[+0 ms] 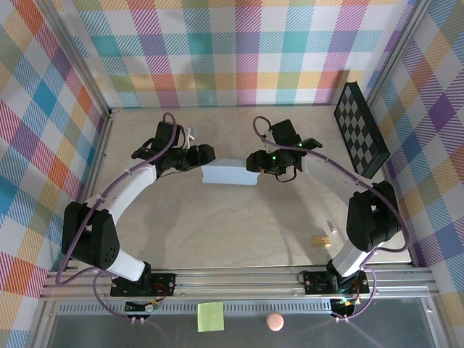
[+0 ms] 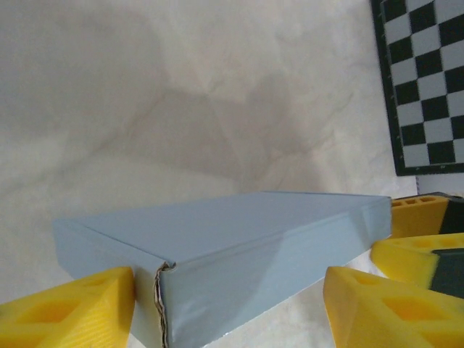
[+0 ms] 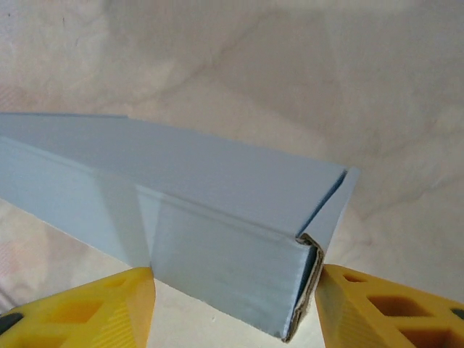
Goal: Fold the paper box
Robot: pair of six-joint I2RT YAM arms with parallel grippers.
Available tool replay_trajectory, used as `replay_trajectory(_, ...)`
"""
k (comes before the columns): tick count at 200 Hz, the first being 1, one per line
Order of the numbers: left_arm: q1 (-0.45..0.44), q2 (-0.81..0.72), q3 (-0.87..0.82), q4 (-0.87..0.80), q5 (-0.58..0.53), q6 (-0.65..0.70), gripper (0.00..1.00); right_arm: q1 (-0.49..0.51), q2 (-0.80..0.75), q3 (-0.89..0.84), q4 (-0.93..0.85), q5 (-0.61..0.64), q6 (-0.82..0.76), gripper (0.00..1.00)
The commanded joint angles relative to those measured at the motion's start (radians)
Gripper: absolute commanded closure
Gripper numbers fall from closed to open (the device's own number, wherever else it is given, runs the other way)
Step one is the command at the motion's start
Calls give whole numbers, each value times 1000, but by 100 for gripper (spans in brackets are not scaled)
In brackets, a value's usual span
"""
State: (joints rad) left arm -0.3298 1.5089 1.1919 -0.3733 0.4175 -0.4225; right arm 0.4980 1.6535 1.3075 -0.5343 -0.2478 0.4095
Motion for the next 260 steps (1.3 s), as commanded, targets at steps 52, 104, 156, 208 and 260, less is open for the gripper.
replay_trajectory(52,-21,88,-6,139,5,168,32,86,26,-67,326,110,-243,38)
replay_trajectory(104,-63,5,-167,154,29,156,32,138,-16,-167,274,73,-129,36)
replay_trajectory(156,-83,-65,-296,114,-4,127,31,159,-68,-291,267,53,-9,34)
replay_trajectory(208,-83,-13,-351,32,-97,117,32,159,-6,-298,218,108,32,35)
replay_trajectory(260,-47,-14,-307,-52,-168,142,32,125,28,-215,61,193,26,37)
